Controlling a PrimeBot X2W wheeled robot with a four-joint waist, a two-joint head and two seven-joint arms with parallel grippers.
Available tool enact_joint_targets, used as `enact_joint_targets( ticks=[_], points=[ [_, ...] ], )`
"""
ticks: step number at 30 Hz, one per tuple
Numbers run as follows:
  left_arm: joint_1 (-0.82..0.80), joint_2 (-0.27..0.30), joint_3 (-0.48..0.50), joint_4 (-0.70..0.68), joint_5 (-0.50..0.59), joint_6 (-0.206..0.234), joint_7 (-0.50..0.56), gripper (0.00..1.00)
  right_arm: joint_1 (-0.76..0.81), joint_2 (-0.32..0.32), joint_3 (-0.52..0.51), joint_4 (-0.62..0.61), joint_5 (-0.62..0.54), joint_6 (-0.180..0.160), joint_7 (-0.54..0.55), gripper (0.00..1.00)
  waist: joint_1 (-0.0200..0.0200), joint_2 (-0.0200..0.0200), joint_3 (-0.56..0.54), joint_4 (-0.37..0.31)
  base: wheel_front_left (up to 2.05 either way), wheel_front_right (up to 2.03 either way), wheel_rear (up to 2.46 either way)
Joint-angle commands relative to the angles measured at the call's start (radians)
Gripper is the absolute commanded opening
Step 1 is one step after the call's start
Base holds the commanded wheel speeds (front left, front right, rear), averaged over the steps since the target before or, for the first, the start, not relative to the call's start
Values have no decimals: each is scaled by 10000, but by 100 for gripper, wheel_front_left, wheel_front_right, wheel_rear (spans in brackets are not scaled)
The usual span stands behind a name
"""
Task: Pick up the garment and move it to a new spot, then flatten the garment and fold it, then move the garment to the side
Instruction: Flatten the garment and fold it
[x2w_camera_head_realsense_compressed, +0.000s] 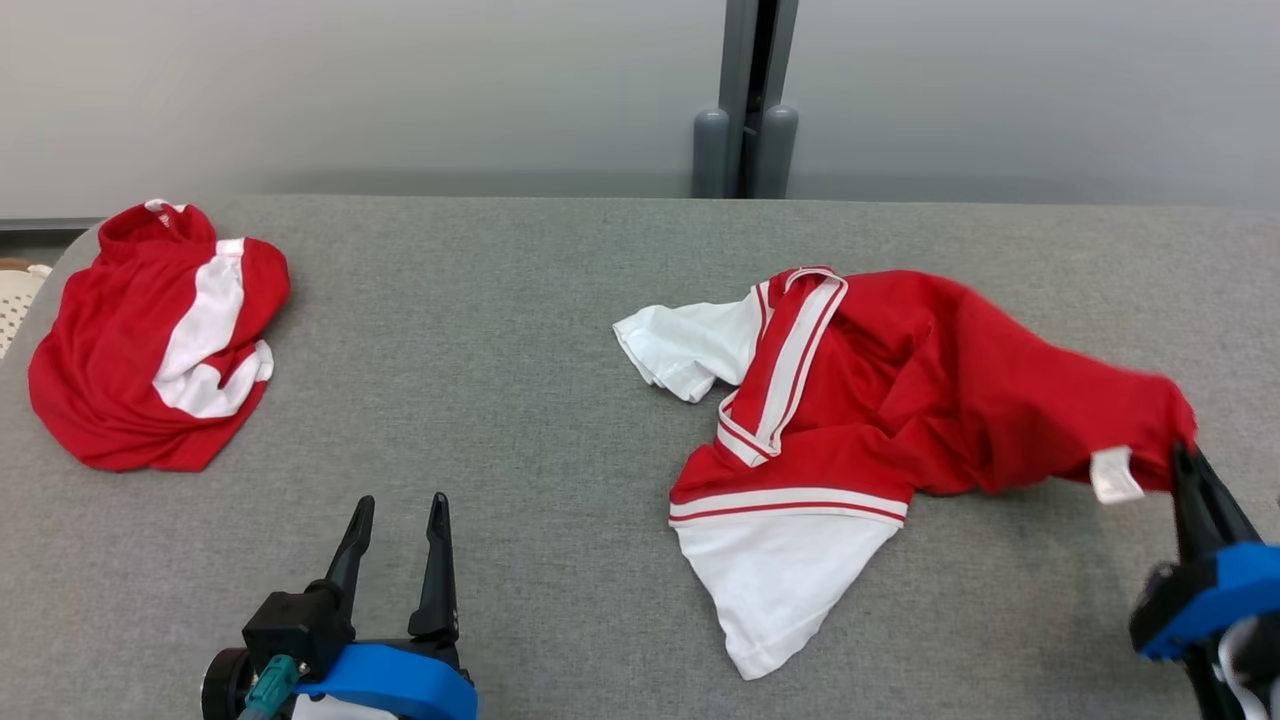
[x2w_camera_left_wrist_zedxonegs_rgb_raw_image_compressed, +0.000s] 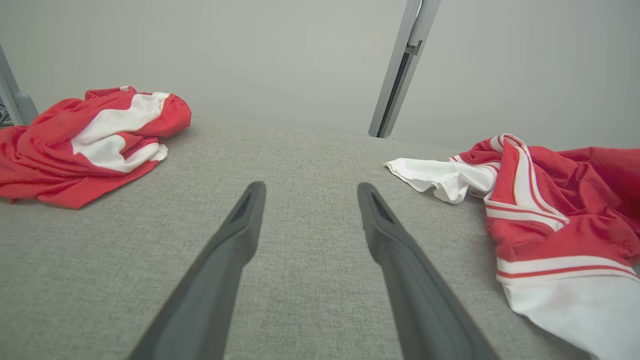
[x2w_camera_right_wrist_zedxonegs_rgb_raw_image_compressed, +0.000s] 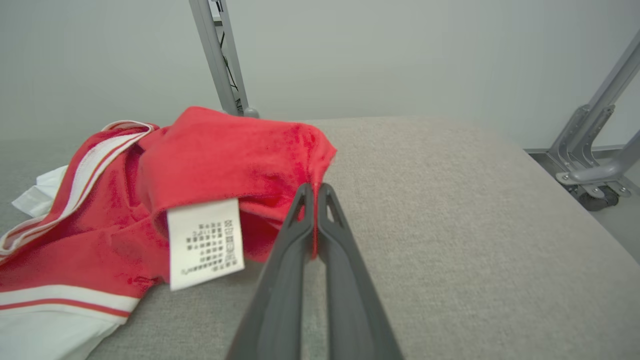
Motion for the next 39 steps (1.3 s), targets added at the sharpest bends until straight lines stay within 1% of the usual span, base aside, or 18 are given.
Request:
enact_joint_targets(
  ticks=[1,3,7,9,10,11,12,16,19,22,24,28,31,35,39],
  points=[
    [58,-4,4,-16,57,-38,-28,100,348,35,-263,-121,-115,1,39,0,0,0,-9,-67,0,0,0],
    [27,-4,17,-6,64,-54,-28,100,641,199,-617,-73,-75,1,-52,0,0,0,8,-134,0,0,0],
    [-41,-7,5,31,131,-78,-28,100,896,319,-1224,468,-283,-1,-480,0,0,0,20,-206,0,0,0],
    [-72,-2,7,44,142,-82,-27,100,848,320,-1569,704,-768,-1,-958,0,0,0,14,-230,0,0,0],
    [-83,-5,-2,52,141,-90,-28,100,775,358,-1645,831,-934,-1,-1155,25,0,0,8,-241,0,0,0],
    [-83,-4,-9,57,146,-99,-27,100,706,415,-1708,948,-1092,1,-1346,84,0,0,-2,-252,0,0,0],
    [-79,-4,-22,68,158,-108,-28,100,628,462,-1756,1042,-1170,1,-1522,100,0,0,-13,-260,0,0,0],
    [-69,-4,-132,72,144,-137,-28,100,398,553,-1817,1224,-1389,-1,-2066,100,0,0,-57,-287,0,0,0],
    [-85,-5,-257,64,103,-162,-27,100,304,613,-1765,1204,-1471,-1,-2253,100,0,0,-72,-298,0,0,0],
    [-167,-5,-528,99,35,-190,-27,100,187,686,-1495,1128,-1541,1,-2424,100,0,0,-81,-321,0,0,0],
    [-293,-5,-850,190,2,-245,-28,100,134,710,-1212,1096,-1455,-1,-2465,100,0,0,-74,-344,0,0,0],
    [-743,-5,-1920,712,82,-350,-14,100,44,756,-444,1000,-1377,1,-2474,100,0,0,-35,-452,0,0,0],
    [-1333,-2,-2740,1250,-16,-410,369,100,-65,763,130,885,-1271,-1,-2420,100,0,0,60,-625,0,0,0],
    [-2258,119,-3711,2142,70,-410,1194,100,-196,772,794,770,-1120,1,-2354,100,0,0,249,-968,0,0,0],
    [-3097,273,-4256,3043,-181,-415,2006,100,-400,771,1280,658,-927,1,-2325,100,0,0,473,-1360,0,0,0]
  ],
)
